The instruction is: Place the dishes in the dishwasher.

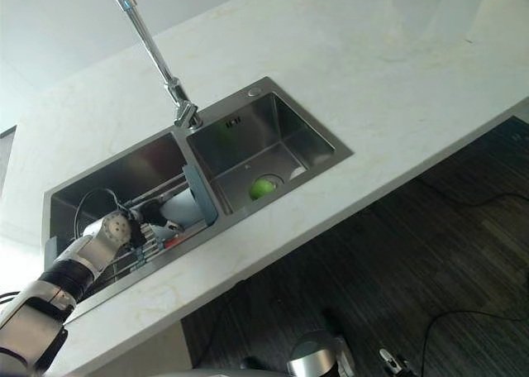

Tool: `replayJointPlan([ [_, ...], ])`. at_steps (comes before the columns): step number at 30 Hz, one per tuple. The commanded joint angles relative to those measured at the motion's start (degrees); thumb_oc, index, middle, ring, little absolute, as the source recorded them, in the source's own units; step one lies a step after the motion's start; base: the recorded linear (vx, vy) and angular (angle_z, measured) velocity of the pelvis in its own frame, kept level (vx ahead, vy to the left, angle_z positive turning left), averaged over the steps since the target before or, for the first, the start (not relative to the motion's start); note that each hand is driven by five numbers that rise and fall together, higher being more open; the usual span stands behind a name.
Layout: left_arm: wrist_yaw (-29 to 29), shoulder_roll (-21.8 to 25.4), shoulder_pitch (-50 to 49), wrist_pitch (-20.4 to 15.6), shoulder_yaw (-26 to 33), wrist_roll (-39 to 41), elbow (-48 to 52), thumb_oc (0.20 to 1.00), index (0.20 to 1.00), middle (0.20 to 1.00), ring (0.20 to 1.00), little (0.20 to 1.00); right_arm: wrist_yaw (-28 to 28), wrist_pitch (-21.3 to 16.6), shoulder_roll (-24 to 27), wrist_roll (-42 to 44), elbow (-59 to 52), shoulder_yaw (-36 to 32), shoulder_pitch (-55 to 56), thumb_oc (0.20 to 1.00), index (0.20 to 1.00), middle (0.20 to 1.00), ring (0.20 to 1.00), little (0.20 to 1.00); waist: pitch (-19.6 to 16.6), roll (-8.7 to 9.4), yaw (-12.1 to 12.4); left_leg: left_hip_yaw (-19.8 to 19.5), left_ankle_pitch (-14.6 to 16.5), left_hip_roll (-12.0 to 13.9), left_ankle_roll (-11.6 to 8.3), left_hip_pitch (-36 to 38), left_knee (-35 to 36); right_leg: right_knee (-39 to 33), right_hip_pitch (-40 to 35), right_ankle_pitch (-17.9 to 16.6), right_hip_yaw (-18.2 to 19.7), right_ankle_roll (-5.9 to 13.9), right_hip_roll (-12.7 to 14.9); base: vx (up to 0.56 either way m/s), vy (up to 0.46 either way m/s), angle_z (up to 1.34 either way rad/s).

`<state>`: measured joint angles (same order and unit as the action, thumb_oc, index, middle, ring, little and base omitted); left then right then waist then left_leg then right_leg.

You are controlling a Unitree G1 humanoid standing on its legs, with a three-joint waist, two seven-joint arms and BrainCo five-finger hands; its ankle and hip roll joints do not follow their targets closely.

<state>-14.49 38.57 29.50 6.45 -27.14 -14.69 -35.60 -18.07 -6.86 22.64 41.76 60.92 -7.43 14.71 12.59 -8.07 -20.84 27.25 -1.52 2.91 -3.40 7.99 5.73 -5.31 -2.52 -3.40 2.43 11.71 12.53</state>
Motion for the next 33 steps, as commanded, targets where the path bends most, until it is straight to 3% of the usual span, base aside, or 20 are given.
replayJointPlan([
  [1,-2.09,-1.38,0.51,0.34,-1.4,-2.98,-5.15,1.0,1.0,1.0,1.0,1.0,-0.83,-0.86,1.81,2.28,-1.54,-0.56,0.56,1.0,1.0,1.0,1.0,1.0,1.91,0.13,-2.0,-3.26,6.51,1.04,0.04,-1.69,-5.84,5.06,4.18,2.8,-4.18,1.77,0.54,0.03,0.025,-0.02],
  [8,-4.49,-2.21,1.66,-0.18,-3.25,-4.96,-6.0,1.0,1.0,1.0,1.0,1.0,-1.57,-1.26,2.59,1.96,-2.56,0.12,0.42,1.0,1.0,1.0,1.0,1.0,3.15,-0.42,-2.96,-3.46,6.38,0.68,-0.11,-2.43,-5.99,5.56,5.25,2.85,-3.18,1.79,0.65,0.0,0.006,-0.01],
  [14,-7.85,-3.48,2.52,2.13,-4.35,-4.93,-6.29,1.0,1.0,1.0,1.0,1.0,-1.18,-1.58,3.34,1.79,-3.5,0.52,0.21,1.0,1.0,1.0,1.0,1.0,3.79,-0.32,-3.59,-3.26,6.44,0.88,-0.27,-2.94,-6.64,5.95,5.83,2.98,-2.58,1.64,0.59,0.0,0.0,0.0],
  [15,-8.83,-3.69,2.67,2.34,-4.33,-4.64,-6.75,0.956,0.956,0.956,0.956,0.956,-1.05,-1.46,3.43,1.77,-3.77,0.54,0.19,1.0,1.0,1.0,1.0,1.0,3.84,-0.35,-3.7,-3.17,6.43,0.92,-0.3,-2.94,-6.65,5.98,5.88,3.0,-2.54,1.62,0.57,0.0,0.0,0.0],
  [16,-10.07,-4.0,2.83,2.52,-4.54,-4.33,-7.03,0.539,0.539,0.539,0.539,0.539,-1.27,-1.51,3.67,1.79,-3.9,0.53,0.18,1.0,1.0,1.0,1.0,1.0,4.05,-0.36,-3.92,-3.02,6.41,0.96,-0.36,-3.01,-6.7,6.08,6.06,3.03,-2.44,1.62,0.55,0.0,0.0,0.0],
  [17,-10.47,-4.19,2.79,2.34,-4.63,-4.44,-7.08,0.338,0.338,0.338,0.338,0.338,-1.39,-1.4,3.77,1.65,-4.0,0.51,0.15,1.0,1.0,1.0,1.0,1.0,4.12,-0.36,-3.97,-2.98,6.39,0.99,-0.38,-3.07,-6.76,6.11,6.12,3.03,-2.38,1.59,0.54,0.0,0.0,0.0],
  [18,-10.85,-4.31,2.67,2.06,-4.69,-4.35,-7.15,0.2,0.2,0.2,0.2,0.2,-1.57,-1.49,3.96,1.06,-4.03,0.59,0.07,1.0,1.0,1.0,1.0,1.0,4.22,-0.41,-4.01,-2.94,6.37,1.02,-0.42,-3.13,-6.79,6.13,6.2,3.07,-2.33,1.54,0.52,0.0,0.0,0.0],
  [24,-10.75,-4.83,3.08,1.01,-5.03,-2.57,-7.71,0.2,0.2,0.2,0.2,0.2,-1.6,-2.22,4.44,0.11,-4.36,1.08,-0.07,1.0,1.0,1.0,1.0,1.0,4.65,-0.05,-4.17,-2.86,6.29,1.32,-0.52,-3.48,-7.14,6.38,6.46,3.16,-2.06,1.3,0.28,0.0,0.008,-0.07],
  [27,-7.46,-4.73,3.1,-4.79,-5.39,-0.52,-6.47,0.2,0.2,0.2,0.2,0.2,-1.38,-2.55,4.69,0.53,-4.53,1.1,-0.2,1.0,1.0,1.0,1.0,1.0,4.73,0.13,-4.08,-2.85,6.35,1.41,-0.56,-3.57,-7.31,6.53,6.54,3.23,-2.13,1.23,0.3,0.0,0.0,0.0],
  [33,-5.68,-3.42,3.14,-4.71,-6.08,-0.27,-3.57,0.2,0.2,0.2,0.2,0.2,-1.48,-3.42,4.22,1.27,-4.09,0.97,-0.06,1.0,1.0,1.0,1.0,1.0,4.01,0.59,-3.25,-3.23,6.86,1.5,-0.42,-3.55,-7.92,6.4,5.97,3.33,-2.76,1.09,0.15,0.0,0.0,0.0],
])
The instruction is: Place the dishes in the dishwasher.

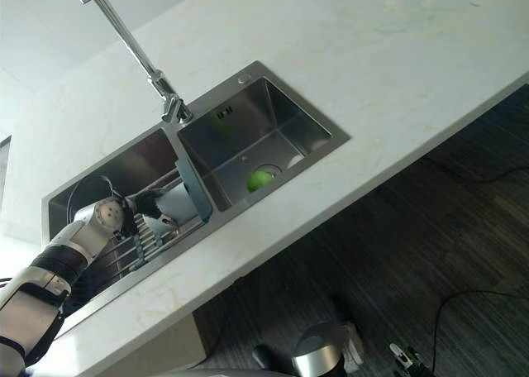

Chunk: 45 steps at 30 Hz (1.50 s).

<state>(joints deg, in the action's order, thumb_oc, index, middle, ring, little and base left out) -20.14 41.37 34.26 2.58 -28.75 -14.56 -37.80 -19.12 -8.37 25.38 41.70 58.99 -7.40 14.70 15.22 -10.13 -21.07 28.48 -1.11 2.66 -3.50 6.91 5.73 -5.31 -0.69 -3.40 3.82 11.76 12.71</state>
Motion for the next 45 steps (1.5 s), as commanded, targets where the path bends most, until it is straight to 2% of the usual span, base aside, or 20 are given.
replayJointPlan([
  [1,0.32,-6.06,-1.75,-0.33,-4.57,-0.96,-1.23,0.2,0.2,0.2,0.2,0.2,-0.43,-1.95,1.52,1.47,-2.05,0.98,-0.06,1.0,1.0,1.0,1.0,1.0,1.18,2.76,-2.89,-4.46,6.54,1.81,-0.31,-2.38,-8.04,6.32,3.91,3.36,-4.28,1.0,-0.08,0.0,0.0,0.0],
  [8,5.28,-3.95,-3.3,1.77,-2.88,-5.15,-2.11,0.2,0.2,0.2,0.2,0.2,0.03,-1.8,0.43,0.03,1.04,0.73,0.19,1.0,1.0,1.0,1.0,1.0,-1.85,3.18,-1.16,-4.64,6.94,2.29,-0.14,-0.34,-7.63,5.59,1.22,3.89,-6.24,0.74,-0.43,0.0,0.003,0.09],
  [12,8.78,-1.58,-3.6,0.14,-1.65,-7.02,-1.71,0.2,0.2,0.2,0.2,0.2,0.08,-1.64,-0.58,-0.86,2.76,0.89,-0.19,1.0,1.0,1.0,1.0,1.0,-3.35,3.27,0.25,-5.51,6.79,2.29,-0.09,0.29,-6.64,5.2,0.06,4.29,-7.49,0.54,-0.74,-0.08,0.01,0.08],
  [16,11.85,3.13,-1.62,-0.19,-0.44,-7.84,0.03,0.2,0.2,0.2,0.2,0.2,0.64,-0.9,-1.69,-1.14,3.52,1.78,-0.75,1.0,1.0,1.0,1.0,1.0,-5.47,3.45,2.0,-7.0,6.31,2.59,-0.06,0.86,-5.38,5.37,-1.19,5.23,-8.8,-0.14,-1.46,-0.12,-0.006,0.22],
  [24,13.02,10.81,1.86,1.45,1.77,-8.88,3.57,0.2,0.2,0.2,0.2,0.2,1.54,0.42,-2.69,-0.65,5.1,2.63,-1.86,1.0,1.0,1.0,1.0,1.0,-8.83,3.7,5.7,-9.53,5.3,3.52,-0.26,1.42,-3.93,6.29,-3.28,6.98,-12.56,-1.36,-2.35,-0.06,-0.007,0.37],
  [28,17.63,15.01,1.11,1.09,5.2,-6.87,6.62,0.2,0.2,0.2,0.2,0.2,1.83,1.29,-3.11,-1.59,5.78,2.91,-2.65,1.0,1.0,1.0,1.0,1.0,-10.06,3.97,8.47,-11.75,5.05,3.69,-0.13,1.18,-3.55,6.84,-4.2,7.9,-14.56,-1.93,-2.68,-0.03,-0.009,0.25],
  [30,24.87,17.11,0.82,-1.64,8.01,-8.22,9.09,0.2,0.2,0.2,0.2,0.2,1.8,1.68,-3.62,-3.49,6.7,3.19,-2.91,1.0,1.0,1.0,1.0,1.0,-10.44,4.36,9.99,-13.27,5.09,3.63,-0.02,1.4,-3.08,6.98,-5.11,8.64,-15.73,-2.2,-2.89,-0.03,-0.028,0.26],
  [33,29.91,19.23,0.83,-3.0,10.87,-8.37,13.72,0.2,0.2,0.2,0.2,0.2,1.87,2.04,-4.02,-4.36,7.73,4.05,-3.58,1.0,1.0,1.0,1.0,1.0,-10.85,4.69,11.8,-14.76,4.87,3.67,-0.08,1.19,-2.49,6.72,-5.56,8.94,-17.05,-2.48,-3.02,-0.03,-0.044,0.29],
  [35,32.19,20.88,-0.81,-4.15,14.32,-7.35,18.73,0.2,0.2,0.2,0.2,0.2,1.61,1.85,-4.49,-5.19,8.41,4.32,-3.99,1.0,1.0,1.0,1.0,1.0,-11.16,4.94,13.54,-16.05,4.73,3.82,-0.16,0.7,-2.37,6.52,-5.69,9.19,-17.99,-2.8,-3.31,-0.03,-0.072,0.27],
  [37,32.11,21.46,-4.04,-3.22,18.71,-5.44,24.25,0.2,0.2,0.2,0.2,0.2,1.36,1.74,-4.75,-5.92,8.63,4.54,-4.29,1.0,1.0,1.0,1.0,1.0,-11.15,5.16,14.82,-17.22,4.66,4.05,-0.34,0.31,-2.54,6.53,-5.86,9.58,-18.86,-3.14,-3.55,-0.05,-0.104,0.31],
  [40,33.97,21.14,-10.24,-2.39,25.26,-4.55,30.53,0.2,0.2,0.2,0.2,0.2,1.26,1.45,-5.37,-6.51,8.19,5.13,-4.96,1.0,1.0,1.0,1.0,1.0,-11.13,5.48,16.78,-19.0,4.34,4.41,-0.62,-0.37,-2.5,6.21,-6.06,9.94,-20.0,-3.68,-4.06,-0.04,-0.152,0.22],
  [43,38.15,19.38,-17.9,-1.61,32.6,-3.62,34.03,0.2,0.2,0.2,0.2,0.2,2.35,1.87,-6.11,-7.33,7.11,6.4,-5.81,1.0,1.0,1.0,1.0,1.0,-11.07,5.68,18.68,-20.7,4.15,4.8,-1.02,-1.29,-2.96,5.88,-6.06,10.44,-20.6,-4.45,-4.78,-0.02,-0.141,0.32],
  [45,41.33,16.94,-24.22,-2.95,37.94,-3.71,35.61,0.2,0.2,0.2,0.2,0.2,2.67,2.7,-6.45,-9.6,7.16,7.16,-6.4,1.0,1.0,1.0,1.0,1.0,-10.74,5.62,20.17,-22.12,4.31,4.88,-1.52,-2.19,-4.3,5.58,-6.01,10.67,-20.73,-5.05,-5.3,-0.02,-0.114,0.14],
])
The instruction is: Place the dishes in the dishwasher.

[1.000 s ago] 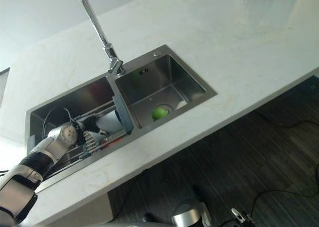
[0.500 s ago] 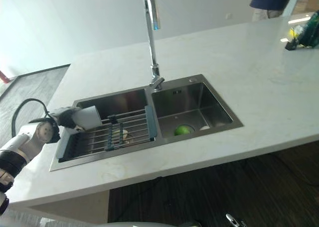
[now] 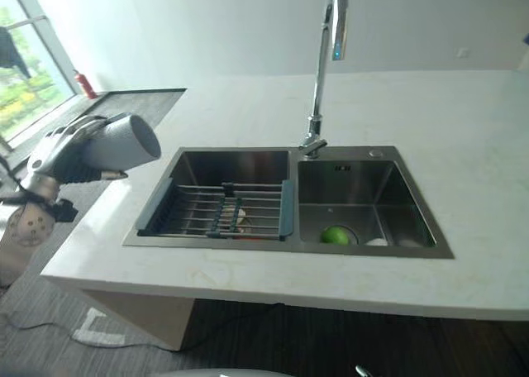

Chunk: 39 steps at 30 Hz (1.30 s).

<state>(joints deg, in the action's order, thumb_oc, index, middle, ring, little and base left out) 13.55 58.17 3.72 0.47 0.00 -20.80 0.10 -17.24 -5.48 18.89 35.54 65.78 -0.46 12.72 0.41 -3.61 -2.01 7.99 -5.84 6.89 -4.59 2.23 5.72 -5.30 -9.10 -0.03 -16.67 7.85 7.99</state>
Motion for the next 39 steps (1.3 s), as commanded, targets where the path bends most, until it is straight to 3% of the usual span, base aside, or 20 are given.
replayJointPlan([
  [1,9.17,-0.9,3.84,-1.22,10.97,2.73,-1.58,0.2,0.2,0.2,0.2,0.2,0.63,1.29,-0.04,-4.61,0.67,0.87,-4.78,1.0,1.0,1.0,1.0,1.0,4.34,-0.95,1.95,-2.6,9.1,0.65,-0.7,1.75,-5.4,5.51,2.48,7.45,-0.15,-1.56,-0.88,-0.03,-0.083,0.04],
  [2,9.86,-1.31,2.6,-1.14,11.96,2.97,-1.13,0.2,0.2,0.2,0.2,0.2,0.71,2.08,0.03,-5.27,0.75,1.29,-4.96,1.0,1.0,1.0,1.0,1.0,4.38,-1.03,1.97,-3.0,9.26,0.7,-0.82,1.28,-6.07,5.52,2.57,7.53,-0.14,-1.76,-1.02,-0.08,-0.116,0.16],
  [3,12.8,-3.81,-1.15,-3.72,14.64,2.69,-0.48,0.2,0.2,0.2,0.2,0.2,0.83,6.12,0.05,-8.91,2.78,2.22,-6.01,1.0,1.0,1.0,1.0,1.0,5.37,-1.15,3.93,-5.16,9.17,0.76,-1.37,-0.71,-8.62,5.37,2.4,7.77,-0.06,-2.61,-1.67,-0.07,-0.095,0.26],
  [5,13.95,-5.35,-3.58,-5.3,16.55,2.21,0.43,0.2,0.2,0.2,0.2,0.2,0.57,7.19,0.06,-12.94,5.35,3.55,-7.02,1.0,1.0,1.0,1.0,1.0,5.9,-1.45,5.32,-6.39,8.74,1.13,-1.71,-2.16,-9.65,5.36,2.31,8.01,-0.56,-3.23,-2.27,-0.06,-0.092,0.33],
  [8,13.77,-7.45,-5.49,-8.49,18.06,1.89,2.5,0.2,0.2,0.2,0.2,0.2,-0.64,11.19,-0.18,-21.7,8.37,6.25,-9.08,1.0,1.0,1.0,1.0,1.0,6.43,-2.42,6.8,-4.98,3.96,3.77,-3.46,-3.7,-6.69,4.4,1.78,7.86,-3.62,-3.49,-3.23,-0.13,-0.052,0.7],
  [9,13.05,-7.95,-5.03,-10.67,18.18,2.51,3.1,0.2,0.2,0.2,0.2,0.2,-1.9,11.91,-1.0,-27.82,10.01,9.09,-10.08,1.0,1.0,1.0,1.0,1.0,7.49,-2.7,7.13,-2.36,2.07,4.48,-4.29,-5.13,-6.17,2.86,1.09,6.91,-6.34,-3.26,-2.99,-0.3,0.0,1.21],
  [10,12.33,-8.67,-4.2,-12.36,17.82,2.39,2.98,0.2,0.2,0.2,0.2,0.2,-1.16,11.92,-1.29,-29.22,10.25,10.76,-10.9,1.0,1.0,1.0,1.0,1.0,7.85,-2.33,7.23,0.12,4.01,3.43,-3.8,-4.87,-8.89,2.63,1.2,6.61,-8.46,-3.23,-2.28,-0.34,0.022,1.58],
  [13,12.9,-9.69,-1.49,-12.83,14.57,0.5,2.84,0.2,0.2,0.2,0.2,0.2,0.61,12.4,-0.73,-28.34,10.09,11.76,-12.81,1.0,1.0,1.0,1.0,1.0,8.24,-0.99,6.46,5.16,9.95,2.01,-2.34,-5.23,-18.03,3.04,1.46,6.61,-10.66,-3.55,-0.52,-0.26,0.056,2.03],
  [16,15.54,-10.52,2.17,-14.1,11.46,0.32,3.03,0.2,0.2,0.2,0.2,0.2,5.34,9.59,-0.09,-29.99,10.17,10.64,-13.88,1.0,1.0,1.0,1.0,1.0,8.36,-0.94,4.59,12.94,11.43,4.07,-1.43,-1.96,-24.16,4.98,3.22,5.62,-15.84,-4.7,1.01,-0.39,0.334,1.52],
  [17,15.47,-10.36,2.59,-14.29,11.11,0.59,2.9,0.2,0.2,0.2,0.2,0.2,6.65,8.87,0.07,-30.31,9.96,10.33,-13.8,1.0,1.0,1.0,1.0,1.0,8.0,-1.65,4.52,12.75,12.32,2.04,-0.97,-0.05,-20.06,5.27,3.7,4.95,-16.35,-4.19,1.38,-0.32,0.557,1.62],
  [18,14.81,-9.99,2.66,-14.3,11.16,1.21,2.96,0.2,0.2,0.2,0.2,0.2,7.57,8.02,0.21,-30.87,10.18,9.99,-13.8,1.0,1.0,1.0,1.0,1.0,7.9,-2.06,4.54,12.83,11.54,1.55,-0.99,0.31,-18.4,5.42,3.77,4.58,-16.56,-3.79,1.72,-0.17,0.506,1.63],
  [21,13.62,-8.81,2.53,-16.0,11.35,1.88,2.93,0.2,0.2,0.2,0.2,0.2,9.19,6.74,0.23,-29.86,10.46,9.42,-14.84,1.0,1.0,1.0,1.0,1.0,7.53,-2.52,5.17,11.52,13.57,-1.43,0.39,2.43,-11.79,6.5,4.74,3.24,-16.63,-1.77,3.31,-0.13,0.43,0.94],
  [23,12.47,-8.01,1.1,-16.34,12.47,1.42,4.55,0.2,0.2,0.2,0.2,0.2,9.81,6.04,-0.27,-30.45,9.62,9.13,-15.48,1.0,1.0,1.0,1.0,1.0,7.29,-2.43,6.86,10.03,12.32,-2.91,0.74,3.46,-6.7,7.4,4.74,2.65,-17.8,0.25,4.72,-0.19,0.542,0.45],
  [25,11.1,-7.47,1.19,-15.42,12.51,1.03,6.14,0.2,0.2,0.2,0.2,0.2,10.24,5.61,-0.53,-29.52,8.52,8.84,-15.56,1.0,1.0,1.0,1.0,1.0,7.19,-2.1,7.9,8.79,11.22,-3.88,1.18,3.65,-4.05,8.18,4.28,3.13,-18.33,0.96,4.86,-0.19,0.37,0.74],
  [29,8.18,-7.81,2.27,-14.7,11.17,-1.03,8.93,0.2,0.2,0.2,0.2,0.2,11.51,5.49,-1.42,-26.53,6.15,7.69,-15.09,1.0,1.0,1.0,1.0,1.0,7.98,-1.69,8.86,5.22,10.48,-5.11,2.84,3.16,-2.47,12.62,4.59,5.65,-16.49,1.54,5.52,-0.14,0.083,0.79],
  [31,8.24,-7.47,3.65,-16.41,8.98,-1.53,8.76,0.2,0.2,0.2,0.2,0.2,11.85,4.26,-1.68,-25.58,5.93,6.97,-14.53,1.0,1.0,1.0,1.0,1.0,8.59,-1.97,7.35,1.32,9.07,-5.62,3.83,2.33,-2.21,13.9,5.09,7.42,-10.25,0.29,3.09,-0.12,-0.039,1.41],
  [32,7.79,-6.42,5.94,-18.46,6.62,-0.58,7.85,0.2,0.2,0.2,0.2,0.2,12.33,3.36,-1.75,-23.73,5.63,6.77,-13.45,1.0,1.0,1.0,1.0,1.0,8.67,-2.09,5.37,-3.88,8.94,-6.19,4.51,1.78,-2.42,14.51,5.71,8.91,-1.7,-0.75,0.48,-0.04,-0.082,2.53],
  [33,7.51,-5.57,8.28,-18.75,4.61,0.63,7.03,0.2,0.2,0.2,0.2,0.2,12.42,2.62,-1.34,-22.47,5.39,6.72,-12.67,1.0,1.0,1.0,1.0,1.0,8.8,-2.01,4.08,-6.39,9.0,-6.46,4.64,1.57,-2.98,14.87,5.54,9.72,1.95,-1.31,-0.62,-0.01,-0.118,3.09],
  [35,6.41,-4.52,10.92,-18.07,3.03,2.86,5.9,0.2,0.2,0.2,0.2,0.2,10.77,1.53,-0.45,-19.78,5.08,7.08,-12.7,1.0,1.0,1.0,1.0,1.0,8.19,-1.36,4.0,-5.5,8.47,-5.79,3.83,1.24,-2.83,12.82,3.98,9.01,1.1,-1.27,-0.53,-0.08,-0.113,2.62],
  [39,5.39,-6.74,10.5,-17.87,2.91,4.41,6.88,0.2,0.2,0.2,0.2,0.2,10.83,3.48,0.14,-18.8,4.59,6.73,-13.56,1.0,1.0,1.0,1.0,1.0,7.75,-0.61,4.18,-0.7,7.43,-3.16,1.6,2.63,-1.73,8.51,1.58,6.81,-2.39,-0.63,0.25,-0.07,-0.076,1.07],
])
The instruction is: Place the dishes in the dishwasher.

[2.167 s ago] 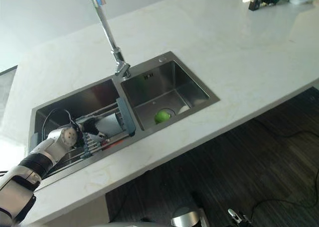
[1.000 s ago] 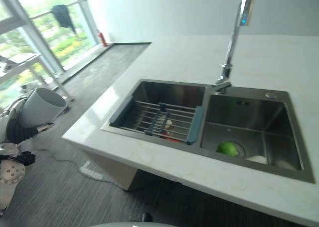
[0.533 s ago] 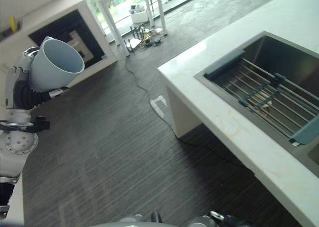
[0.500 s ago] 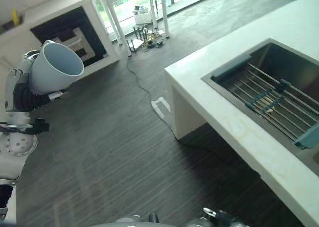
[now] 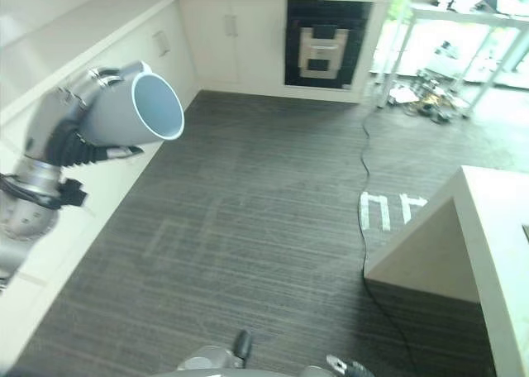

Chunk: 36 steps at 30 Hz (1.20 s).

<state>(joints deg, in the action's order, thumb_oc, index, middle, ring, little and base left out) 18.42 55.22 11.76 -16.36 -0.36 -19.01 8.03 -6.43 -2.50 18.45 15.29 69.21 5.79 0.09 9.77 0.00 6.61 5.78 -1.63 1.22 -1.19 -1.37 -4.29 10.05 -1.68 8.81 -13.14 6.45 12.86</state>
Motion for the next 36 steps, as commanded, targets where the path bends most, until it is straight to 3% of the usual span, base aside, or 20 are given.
replayJointPlan([
  [1,0.11,-5.79,1.82,-0.94,2.98,2.33,-0.13,0.2,0.2,0.2,0.2,0.2,0.2,0.04,0.84,0.92,1.52,0.05,-1.27,1.0,1.0,1.0,1.0,1.0,-1.94,-4.08,-4.48,3.52,2.49,4.13,-2.78,6.45,8.34,-8.25,-6.54,-2.6,-6.9,0.73,-4.61,-0.08,-0.059,-0.12],
  [7,-3.05,-9.33,3.24,0.08,0.17,0.72,1.45,0.2,0.2,0.2,0.2,0.2,-0.69,-0.57,1.43,2.09,0.99,-0.71,-1.77,1.0,1.0,1.0,1.0,1.0,-2.53,-3.45,-5.14,3.9,1.68,5.93,-3.83,6.43,8.32,-9.49,-7.11,-2.43,-6.17,0.02,-6.04,-0.06,-0.061,0.06],
  [16,-5.12,-8.3,5.25,-0.85,-1.73,1.22,0.8,0.2,0.2,0.2,0.2,0.2,-1.03,-0.73,1.05,6.28,-0.91,0.79,-1.64,1.0,1.0,1.0,1.0,1.0,-2.85,-3.04,-6.1,4.07,2.21,6.19,-3.57,7.29,8.07,-8.33,-6.78,-1.71,-4.85,-0.18,-6.48,-0.01,-0.02,0.02],
  [19,-5.18,-8.15,5.46,-0.06,-2.05,1.32,0.86,0.2,0.2,0.2,0.2,0.2,-4.41,-0.4,0.85,8.79,-1.15,0.41,-1.22,1.0,1.0,1.0,1.0,1.0,-3.22,-3.01,-6.64,4.74,2.5,6.17,-3.69,7.99,8.25,-9.31,-6.96,-2.54,-4.49,0.45,-6.1,0.03,0.006,-0.08],
  [20,-5.2,-8.1,5.48,0.37,-2.19,1.4,1.09,0.2,0.2,0.2,0.2,0.2,-4.51,-0.64,0.98,5.83,-1.86,0.52,-1.29,1.0,1.0,1.0,1.0,1.0,-3.29,-2.99,-6.83,4.72,2.66,6.09,-3.62,8.13,8.26,-9.6,-6.95,-2.75,-4.21,0.59,-6.02,0.02,0.005,-0.22],
  [23,-4.8,-7.93,5.92,0.5,-2.7,1.17,0.53,0.2,0.2,0.2,0.2,0.2,-7.58,2.21,1.15,9.07,-2.62,0.78,-0.73,1.0,1.0,1.0,1.0,1.0,-3.43,-2.79,-7.33,5.24,2.87,6.16,-3.63,8.57,8.48,-10.82,-6.97,-3.7,-3.97,1.05,-5.7,0.02,0.002,-0.21],
  [26,-5.78,-7.63,6.65,0.69,-2.51,1.85,0.23,0.2,0.2,0.2,0.2,0.2,-9.51,2.5,1.41,6.51,-1.67,0.6,-0.51,1.0,1.0,1.0,1.0,1.0,-3.74,-2.66,-7.55,5.48,3.18,5.98,-3.52,8.78,8.72,-11.51,-6.99,-4.13,-3.68,1.38,-5.62,0.02,0.003,-0.06],
  [27,-16.77,-7.7,12.93,10.34,-11.7,17.28,-4.66,0.2,0.2,0.2,0.2,0.2,-17.29,2.05,1.13,18.46,1.06,-2.4,-2.78,1.0,1.0,1.0,1.0,1.0,-2.76,-3.5,-8.93,8.87,2.4,4.41,-2.86,5.93,6.14,-11.19,-3.8,-5.64,-5.78,0.81,-6.84,0.01,-0.009,-0.05],
  [33,-16.85,-8.09,11.72,10.81,-10.7,16.9,-3.99,0.2,0.2,0.2,0.2,0.2,-15.98,4.95,0.89,17.13,1.43,-3.21,-2.59,1.0,1.0,1.0,1.0,1.0,-3.39,-3.51,-9.11,7.54,3.73,3.73,-2.38,6.48,5.12,-11.09,-4.34,-4.93,-3.96,0.13,-7.83,0.04,-0.02,0.01],
  [35,-17.18,-8.52,12.05,11.12,-10.96,17.08,-3.81,0.2,0.2,0.2,0.2,0.2,-15.98,3.98,0.95,15.46,2.0,-2.59,-2.47,1.0,1.0,1.0,1.0,1.0,-3.18,-3.03,-9.4,8.73,5.44,3.09,-2.1,5.26,0.82,-10.91,-4.31,-4.95,-3.68,-0.07,-7.53,0.07,0.098,0.09],
  [36,-17.22,-9.29,12.19,11.27,-10.94,17.51,-3.85,0.2,0.2,0.2,0.2,0.2,-14.11,2.84,1.55,13.64,1.95,-2.01,-1.9,1.0,1.0,1.0,1.0,1.0,-1.95,-1.92,-9.38,8.43,7.48,3.47,-2.17,0.72,-7.38,-10.84,-5.01,-5.58,-2.87,-0.4,-6.54,0.09,0.257,0.32],
])
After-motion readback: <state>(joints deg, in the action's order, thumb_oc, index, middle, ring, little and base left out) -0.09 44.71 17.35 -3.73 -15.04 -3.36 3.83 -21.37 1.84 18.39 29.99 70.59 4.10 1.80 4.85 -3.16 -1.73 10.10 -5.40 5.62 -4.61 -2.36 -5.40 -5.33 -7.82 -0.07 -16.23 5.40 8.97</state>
